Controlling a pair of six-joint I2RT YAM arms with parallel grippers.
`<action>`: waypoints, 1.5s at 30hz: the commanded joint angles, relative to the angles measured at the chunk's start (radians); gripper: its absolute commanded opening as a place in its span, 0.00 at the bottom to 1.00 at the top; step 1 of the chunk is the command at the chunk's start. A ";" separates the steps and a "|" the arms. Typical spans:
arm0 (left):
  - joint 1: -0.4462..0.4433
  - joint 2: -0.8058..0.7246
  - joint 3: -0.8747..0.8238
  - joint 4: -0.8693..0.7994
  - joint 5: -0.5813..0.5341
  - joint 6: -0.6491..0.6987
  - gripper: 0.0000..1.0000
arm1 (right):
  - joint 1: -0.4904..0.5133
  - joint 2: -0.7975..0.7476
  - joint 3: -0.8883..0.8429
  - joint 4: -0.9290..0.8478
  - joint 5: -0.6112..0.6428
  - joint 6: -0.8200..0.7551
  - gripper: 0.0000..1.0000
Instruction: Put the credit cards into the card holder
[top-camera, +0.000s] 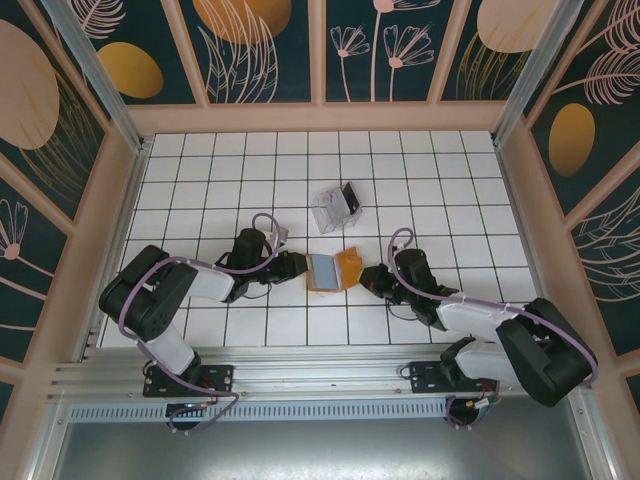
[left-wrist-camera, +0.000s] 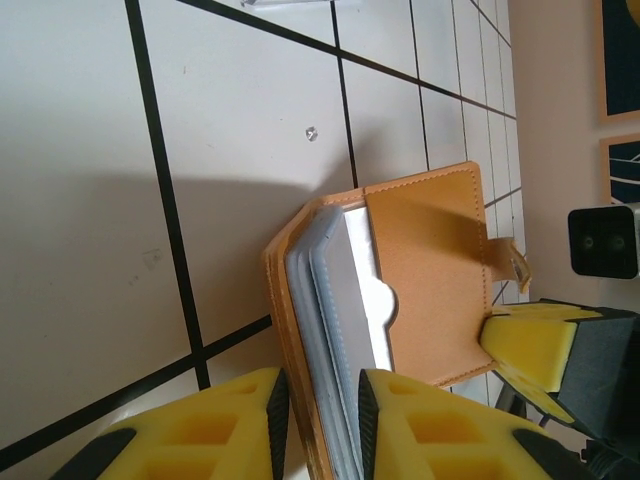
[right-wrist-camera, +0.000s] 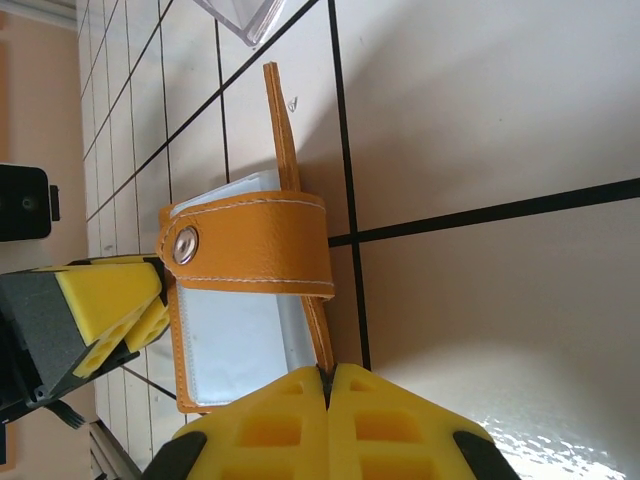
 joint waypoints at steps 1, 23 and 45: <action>-0.005 0.019 0.022 0.056 0.029 -0.013 0.28 | -0.010 0.015 -0.016 0.055 -0.037 0.021 0.00; -0.007 -0.171 0.352 -0.826 -0.256 0.269 0.00 | -0.038 0.057 0.291 -0.355 -0.032 -0.246 0.38; -0.007 -0.148 0.436 -0.931 -0.251 0.222 0.00 | 0.148 0.444 0.602 -0.268 -0.105 -0.264 0.53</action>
